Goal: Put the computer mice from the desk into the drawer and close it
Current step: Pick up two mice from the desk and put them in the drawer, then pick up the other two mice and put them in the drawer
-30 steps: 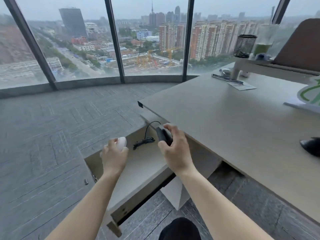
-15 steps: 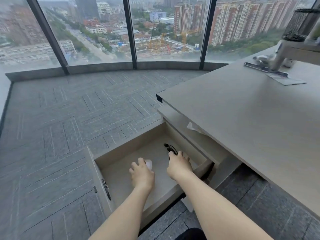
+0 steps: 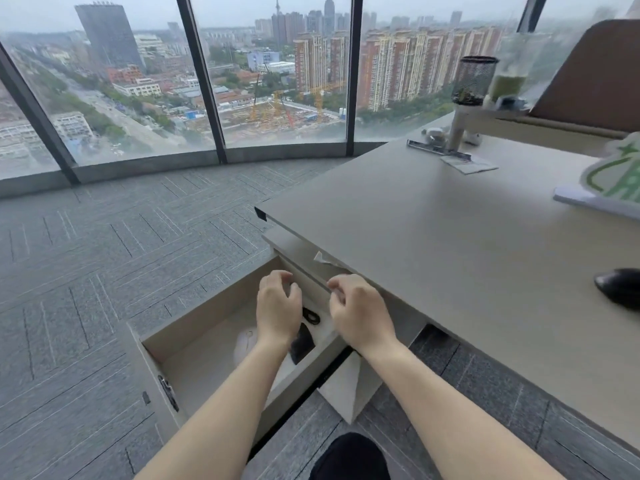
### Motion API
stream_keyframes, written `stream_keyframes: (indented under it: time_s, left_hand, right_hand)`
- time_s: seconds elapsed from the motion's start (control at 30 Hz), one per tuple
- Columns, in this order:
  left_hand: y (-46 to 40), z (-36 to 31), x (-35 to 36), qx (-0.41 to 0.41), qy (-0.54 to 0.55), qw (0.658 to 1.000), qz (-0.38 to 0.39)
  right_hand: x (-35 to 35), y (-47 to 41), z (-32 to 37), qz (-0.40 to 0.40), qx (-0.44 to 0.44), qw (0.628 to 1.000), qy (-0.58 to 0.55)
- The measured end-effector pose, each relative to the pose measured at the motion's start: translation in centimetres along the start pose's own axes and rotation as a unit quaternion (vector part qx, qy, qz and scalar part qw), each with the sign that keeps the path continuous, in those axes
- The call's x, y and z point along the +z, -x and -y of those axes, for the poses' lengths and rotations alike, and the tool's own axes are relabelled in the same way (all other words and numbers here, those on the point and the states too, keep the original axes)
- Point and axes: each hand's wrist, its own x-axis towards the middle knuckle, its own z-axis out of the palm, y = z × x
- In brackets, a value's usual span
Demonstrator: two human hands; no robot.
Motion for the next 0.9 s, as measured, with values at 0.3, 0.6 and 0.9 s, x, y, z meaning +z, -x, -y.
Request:
stream_keyframes:
  time_s: [0.3, 0.6, 0.9]
  left_hand:
    - [10.2, -17.8, 11.5, 0.150, 0.096, 0.964, 0.197]
    - [17.1, -27.0, 23.0, 0.258, -0.047, 0.904, 0.338]
    - [16.5, -30.4, 29.5, 0.306, -0.178, 0.888, 0.292]
  right_hand:
    - [-21.3, 7.6, -10.1, -0.311, 0.067, 0.947, 0.040]
    - [-32.9, 15.8, -23.8, -0.337, 0.298, 0.867, 0.216]
    - [-34.3, 16.0, -28.4, -0.240, 0.346, 0.876, 0.236]
